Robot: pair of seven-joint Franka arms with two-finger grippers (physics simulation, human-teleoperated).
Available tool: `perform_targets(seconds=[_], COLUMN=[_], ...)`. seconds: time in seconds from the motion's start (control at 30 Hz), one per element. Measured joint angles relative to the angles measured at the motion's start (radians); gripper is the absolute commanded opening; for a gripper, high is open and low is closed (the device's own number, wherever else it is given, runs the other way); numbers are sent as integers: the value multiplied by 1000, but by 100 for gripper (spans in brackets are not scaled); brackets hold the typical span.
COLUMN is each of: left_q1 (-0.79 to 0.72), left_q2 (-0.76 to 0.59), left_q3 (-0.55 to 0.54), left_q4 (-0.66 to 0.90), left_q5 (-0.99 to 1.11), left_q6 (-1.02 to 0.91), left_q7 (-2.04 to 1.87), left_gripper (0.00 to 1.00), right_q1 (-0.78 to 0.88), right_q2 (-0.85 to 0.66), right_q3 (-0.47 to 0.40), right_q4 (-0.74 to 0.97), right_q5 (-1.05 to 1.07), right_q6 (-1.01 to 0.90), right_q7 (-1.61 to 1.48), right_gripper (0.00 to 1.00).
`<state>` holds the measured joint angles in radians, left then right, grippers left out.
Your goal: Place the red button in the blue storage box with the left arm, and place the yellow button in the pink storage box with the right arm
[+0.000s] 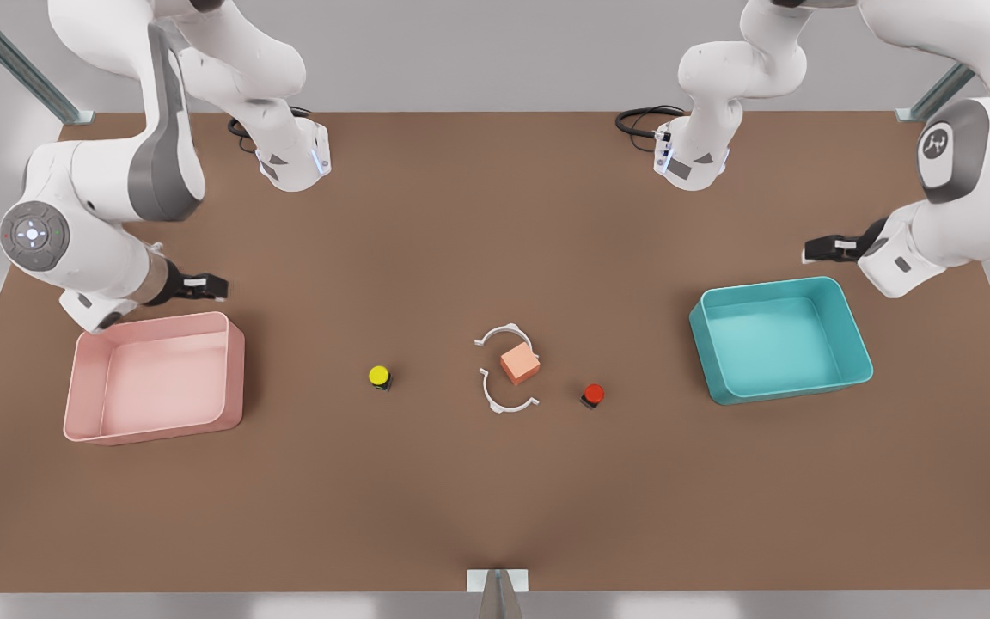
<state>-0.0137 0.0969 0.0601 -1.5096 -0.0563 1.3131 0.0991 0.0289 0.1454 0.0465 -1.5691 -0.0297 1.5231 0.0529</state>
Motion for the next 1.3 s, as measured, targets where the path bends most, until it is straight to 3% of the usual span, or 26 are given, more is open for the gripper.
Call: perform_targets(seconds=[0.1, 0.23, 0.37, 0.63, 0.9, 0.93, 1.0, 1.03, 1.07, 1.1, 1.17, 1.23, 1.3], left_q1=[-38, -291, -376, -471, -486, -486, -487, -488, -491, -495, -499, -500, -500], left_q2=[40, 175, 318, 549, 616, 625, 653, 672, 683, 688, 689, 687, 684], left_q3=[-1, -3, -3, -2, -2, -2, -2, -2, -2, -2, -2, -2, -2], left_q4=[1, -54, -87, 10, -28, -32, -31, -29, -28, -27, -24, -17, -15], left_q5=[-2, -5, -17, -42, -46, -46, -45, -45, -45, -45, -46, -47, -44], left_q6=[63, 204, 398, 730, 868, 876, 889, 897, 907, 916, 931, 941, 948], left_q7=[6, -18, -48, -132, -198, -205, -216, -222, -227, -232, -242, -251, -263], left_gripper=[100, 100, 100, 100, 100, 100, 100, 100, 89, 71, 66, 52, 46], right_q1=[1, 219, 305, 303, 272, 269, 268, 268, 268, 269, 267, 267, 267], right_q2=[59, 399, 552, 580, 530, 529, 532, 533, 533, 533, 532, 532, 531], right_q3=[1, 28, 116, 94, 109, 110, 111, 111, 111, 109, 107, 108, 111], right_q4=[74, 275, 117, 16, -137, -140, -139, -138, -139, -139, -139, -139, -139], right_q5=[13, 54, -4, -75, -83, -83, -83, -82, -82, -82, -82, -82, -82], right_q6=[62, 139, 362, 659, 756, 763, 775, 780, 784, 787, 792, 795, 795], right_q7=[3, 8, 39, 102, 137, 141, 147, 149, 152, 154, 159, 164, 168], right_gripper=[100, 100, 100, 100, 99, 91, 62, 60, 60, 60, 60, 59, 58])
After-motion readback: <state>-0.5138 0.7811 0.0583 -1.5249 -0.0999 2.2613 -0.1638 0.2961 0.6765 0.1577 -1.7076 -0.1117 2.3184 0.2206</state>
